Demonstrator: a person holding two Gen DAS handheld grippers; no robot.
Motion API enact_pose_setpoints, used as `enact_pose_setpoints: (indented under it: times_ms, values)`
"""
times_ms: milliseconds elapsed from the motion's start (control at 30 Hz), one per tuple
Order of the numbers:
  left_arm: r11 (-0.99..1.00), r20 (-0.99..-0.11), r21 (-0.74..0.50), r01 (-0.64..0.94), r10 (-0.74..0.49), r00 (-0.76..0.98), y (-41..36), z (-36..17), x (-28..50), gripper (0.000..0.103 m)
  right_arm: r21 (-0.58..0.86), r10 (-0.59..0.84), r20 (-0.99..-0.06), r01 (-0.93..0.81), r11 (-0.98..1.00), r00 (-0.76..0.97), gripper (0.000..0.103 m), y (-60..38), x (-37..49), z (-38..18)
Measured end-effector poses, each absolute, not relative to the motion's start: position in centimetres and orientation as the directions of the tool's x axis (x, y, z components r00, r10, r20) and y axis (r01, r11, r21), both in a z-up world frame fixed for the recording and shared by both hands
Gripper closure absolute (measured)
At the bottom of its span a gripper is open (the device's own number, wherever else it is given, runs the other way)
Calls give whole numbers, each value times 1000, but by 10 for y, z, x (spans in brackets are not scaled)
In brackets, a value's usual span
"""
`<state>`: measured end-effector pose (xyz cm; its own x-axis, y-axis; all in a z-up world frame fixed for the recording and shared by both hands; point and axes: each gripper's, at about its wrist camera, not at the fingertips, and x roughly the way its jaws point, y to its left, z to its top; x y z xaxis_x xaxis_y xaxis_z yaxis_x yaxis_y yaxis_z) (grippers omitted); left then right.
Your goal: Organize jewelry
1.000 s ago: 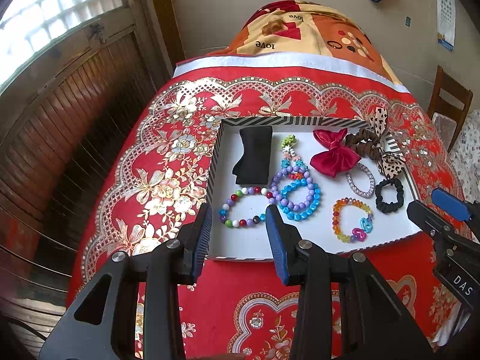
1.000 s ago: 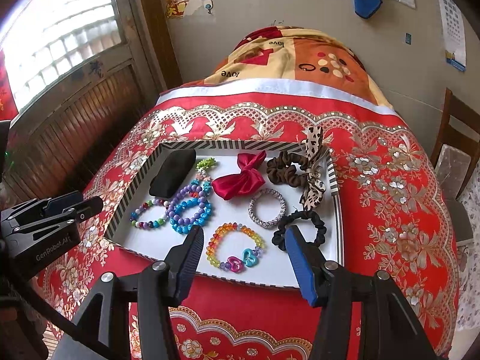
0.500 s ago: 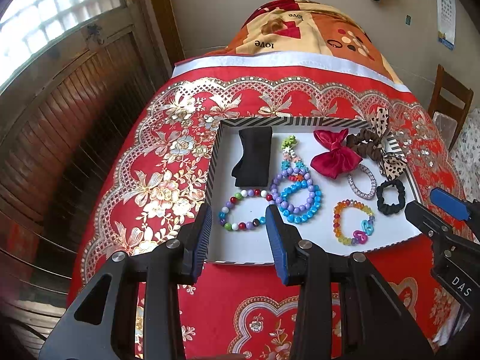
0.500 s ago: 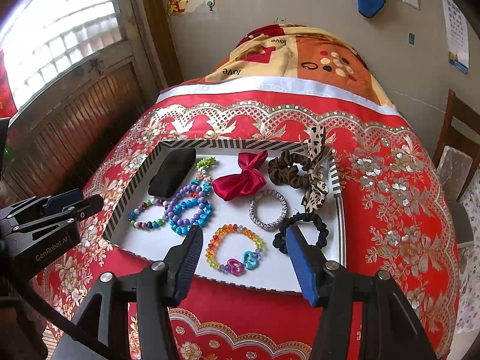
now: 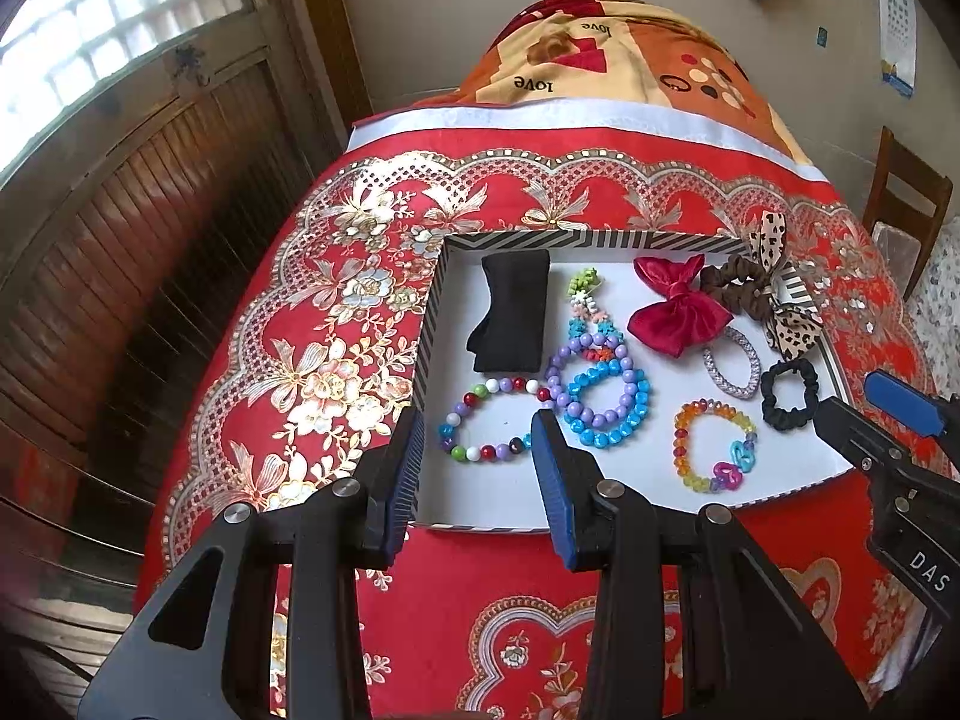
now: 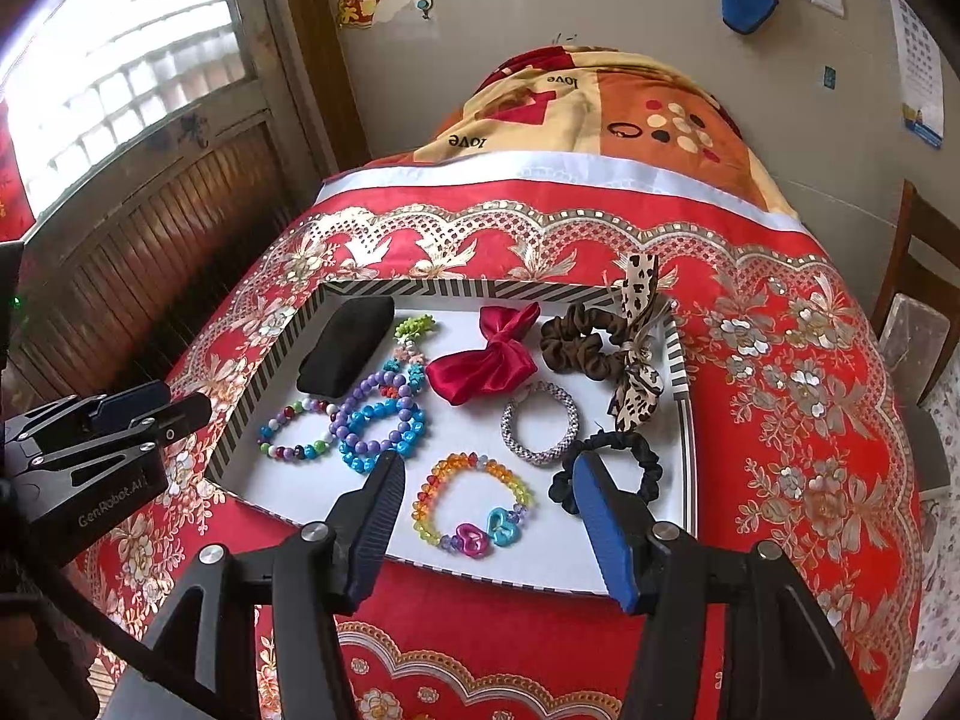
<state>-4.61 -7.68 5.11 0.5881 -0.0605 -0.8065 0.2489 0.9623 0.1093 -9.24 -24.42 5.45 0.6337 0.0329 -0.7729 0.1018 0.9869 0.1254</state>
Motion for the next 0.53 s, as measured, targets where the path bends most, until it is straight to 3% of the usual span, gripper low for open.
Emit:
enact_pose_setpoints:
  times_ms: [533]
  values:
    - [957,-806,132,258,-47,590,-87,46,-48,67,136,43,-782,102,986,622,46,-251,-93,47]
